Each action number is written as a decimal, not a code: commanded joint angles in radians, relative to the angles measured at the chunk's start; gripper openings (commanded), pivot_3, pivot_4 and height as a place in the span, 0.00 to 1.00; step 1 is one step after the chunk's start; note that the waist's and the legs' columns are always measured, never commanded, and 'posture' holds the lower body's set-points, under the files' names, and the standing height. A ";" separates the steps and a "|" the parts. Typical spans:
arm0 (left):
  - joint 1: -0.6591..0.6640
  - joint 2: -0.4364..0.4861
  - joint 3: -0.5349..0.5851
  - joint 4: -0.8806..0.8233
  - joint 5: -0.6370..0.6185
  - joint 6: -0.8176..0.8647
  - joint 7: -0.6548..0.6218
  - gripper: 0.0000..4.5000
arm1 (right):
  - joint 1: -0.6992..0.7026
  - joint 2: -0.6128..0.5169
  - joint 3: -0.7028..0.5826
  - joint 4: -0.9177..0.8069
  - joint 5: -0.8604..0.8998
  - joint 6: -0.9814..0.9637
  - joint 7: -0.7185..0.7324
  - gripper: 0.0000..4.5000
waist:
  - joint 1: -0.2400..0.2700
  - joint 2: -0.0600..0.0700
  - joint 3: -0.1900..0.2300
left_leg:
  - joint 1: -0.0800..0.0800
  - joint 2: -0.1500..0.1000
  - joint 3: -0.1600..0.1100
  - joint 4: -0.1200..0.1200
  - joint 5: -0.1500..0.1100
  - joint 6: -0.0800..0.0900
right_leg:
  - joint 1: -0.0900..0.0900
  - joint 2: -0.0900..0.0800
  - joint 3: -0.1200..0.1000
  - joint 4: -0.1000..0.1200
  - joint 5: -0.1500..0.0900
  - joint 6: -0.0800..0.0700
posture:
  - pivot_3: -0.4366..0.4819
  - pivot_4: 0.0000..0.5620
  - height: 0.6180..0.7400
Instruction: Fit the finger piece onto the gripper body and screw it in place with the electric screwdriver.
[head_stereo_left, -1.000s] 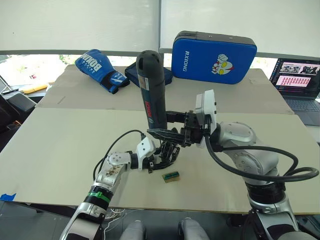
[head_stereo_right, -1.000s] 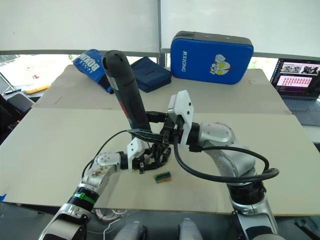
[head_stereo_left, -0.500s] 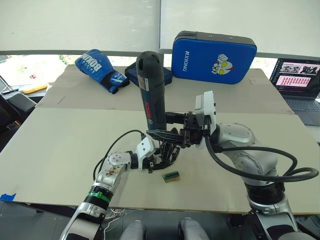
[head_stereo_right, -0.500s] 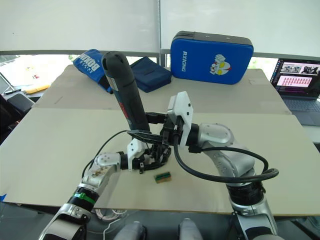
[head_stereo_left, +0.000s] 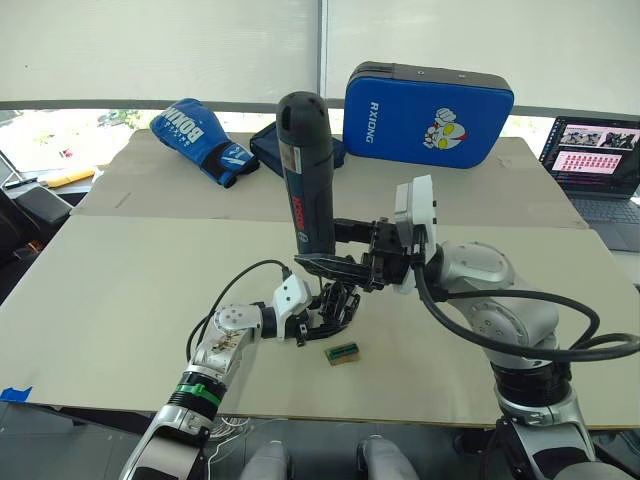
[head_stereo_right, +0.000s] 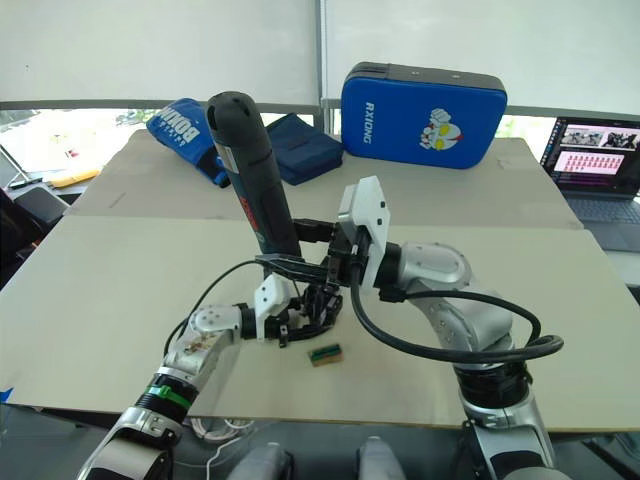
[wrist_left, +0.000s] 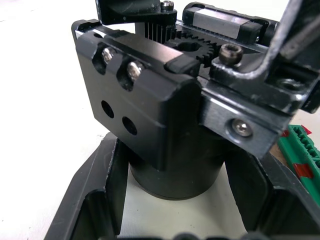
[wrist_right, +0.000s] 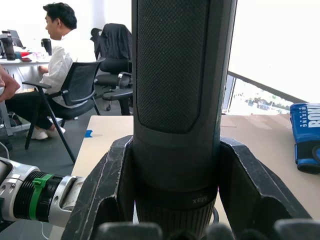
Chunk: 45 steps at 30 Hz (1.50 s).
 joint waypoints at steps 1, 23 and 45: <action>0.029 -0.008 -0.055 0.017 0.021 0.025 -0.017 0.51 | -0.025 0.001 -0.035 -0.036 0.040 -0.001 -0.005 0.43 | 0.000 0.000 0.000 | 0.000 0.000 0.000 0.000 0.000 0.000 | 0.000 0.000 0.000 0.000 0.000 0.000 | 0.48 0.27 1.00; 0.033 -0.009 -0.058 0.014 0.021 0.024 -0.018 0.51 | -0.024 0.002 -0.030 -0.044 0.049 0.026 -0.032 0.43 | 0.000 0.000 0.000 | 0.000 0.000 0.000 0.000 0.000 0.000 | 0.000 0.000 0.000 0.000 0.000 0.000 | 0.48 0.27 1.00; 0.038 -0.011 -0.057 0.009 0.019 0.029 -0.017 0.51 | -0.031 0.000 -0.030 -0.038 0.031 0.017 -0.035 0.43 | 0.000 0.000 0.000 | 0.000 0.000 0.000 0.000 0.000 0.000 | 0.000 0.000 0.000 0.000 0.000 0.000 | 0.48 0.27 1.00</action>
